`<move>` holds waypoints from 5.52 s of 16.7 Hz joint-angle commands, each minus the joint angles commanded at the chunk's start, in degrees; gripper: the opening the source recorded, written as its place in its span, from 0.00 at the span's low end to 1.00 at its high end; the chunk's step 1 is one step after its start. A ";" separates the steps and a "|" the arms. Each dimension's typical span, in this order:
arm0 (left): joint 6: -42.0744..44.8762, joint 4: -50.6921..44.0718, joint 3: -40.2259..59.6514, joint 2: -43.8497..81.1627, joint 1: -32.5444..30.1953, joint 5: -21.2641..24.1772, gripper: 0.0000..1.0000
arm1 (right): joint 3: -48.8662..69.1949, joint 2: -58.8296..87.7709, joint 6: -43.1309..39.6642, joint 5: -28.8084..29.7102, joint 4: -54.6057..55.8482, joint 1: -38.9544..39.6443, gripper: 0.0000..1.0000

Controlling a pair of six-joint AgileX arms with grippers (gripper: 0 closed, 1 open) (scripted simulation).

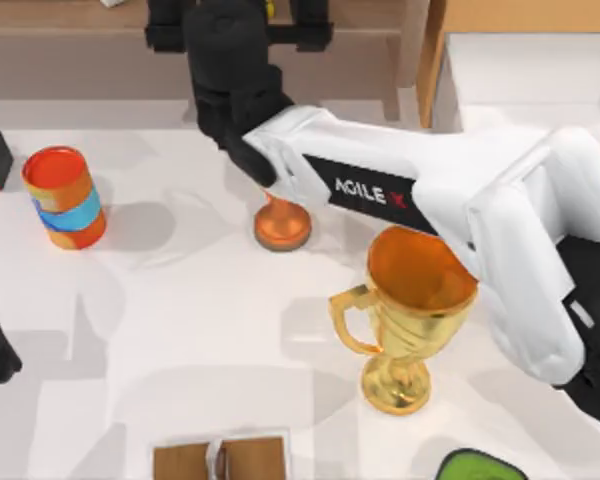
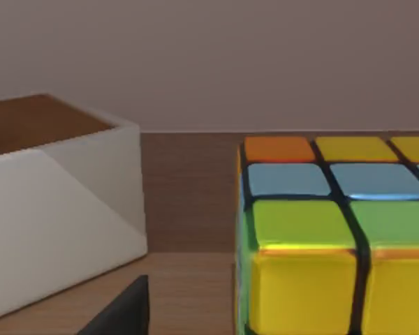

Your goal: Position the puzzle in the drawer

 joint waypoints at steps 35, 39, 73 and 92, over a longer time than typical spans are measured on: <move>0.00 0.00 0.00 0.00 0.00 0.00 1.00 | -6.61 -6.21 0.30 1.24 0.73 0.89 0.00; 0.00 0.00 0.00 0.00 0.00 0.00 1.00 | -6.09 -8.62 -0.82 0.81 -4.14 2.16 0.00; 0.00 0.00 0.00 0.00 0.00 0.00 1.00 | 0.05 -16.89 7.29 -43.85 -103.25 -34.52 0.00; 0.00 0.00 0.00 0.00 0.00 0.00 1.00 | 0.05 -16.89 7.29 -43.85 -103.25 -34.52 1.00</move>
